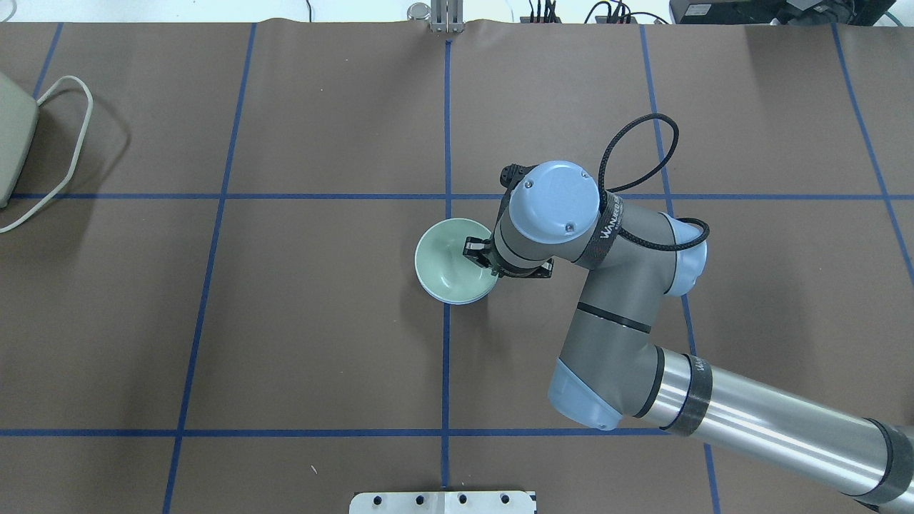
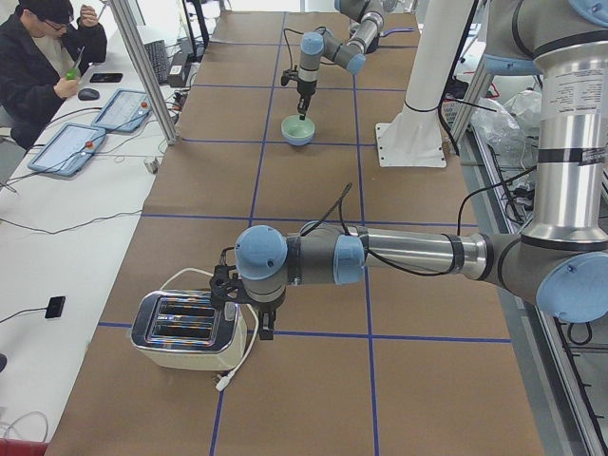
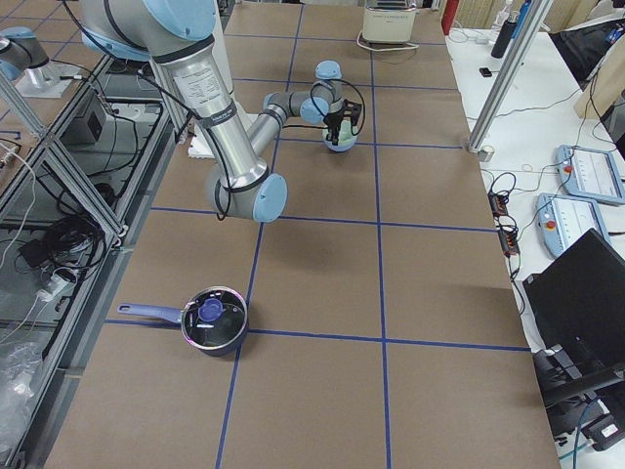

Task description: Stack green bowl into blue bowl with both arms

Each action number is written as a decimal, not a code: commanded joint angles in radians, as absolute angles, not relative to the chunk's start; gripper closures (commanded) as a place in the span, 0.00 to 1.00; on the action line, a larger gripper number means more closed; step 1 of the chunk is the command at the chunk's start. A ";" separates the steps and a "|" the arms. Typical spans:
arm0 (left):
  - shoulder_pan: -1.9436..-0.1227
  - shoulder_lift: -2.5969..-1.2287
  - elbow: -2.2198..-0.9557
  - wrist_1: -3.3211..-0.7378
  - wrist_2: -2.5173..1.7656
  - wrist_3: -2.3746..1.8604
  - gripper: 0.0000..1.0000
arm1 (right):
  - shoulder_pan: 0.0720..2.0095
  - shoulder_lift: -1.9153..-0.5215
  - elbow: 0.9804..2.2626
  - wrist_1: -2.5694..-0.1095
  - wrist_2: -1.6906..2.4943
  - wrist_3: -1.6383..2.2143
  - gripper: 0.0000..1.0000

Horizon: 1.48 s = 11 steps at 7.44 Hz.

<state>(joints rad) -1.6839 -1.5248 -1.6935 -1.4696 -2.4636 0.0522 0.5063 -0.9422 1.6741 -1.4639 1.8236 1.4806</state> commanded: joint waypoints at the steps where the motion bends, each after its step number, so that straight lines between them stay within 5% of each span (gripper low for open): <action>1: -1.684 -1.525 -1.692 -1.470 -2.464 0.052 0.02 | 0.508 -0.946 1.671 -1.463 1.818 1.476 0.28; 2: -1.683 -1.525 -1.690 -1.470 -2.462 0.052 0.02 | 0.521 -0.948 1.681 -1.466 1.803 1.471 0.00; 6: -1.681 -1.531 -1.693 -1.465 -2.462 0.045 0.02 | 0.797 -1.014 1.687 -1.476 1.972 1.143 0.00; 11: -1.634 -1.447 -1.740 -1.690 -2.341 -0.189 0.02 | 1.281 -1.387 1.686 -1.476 2.275 0.357 0.00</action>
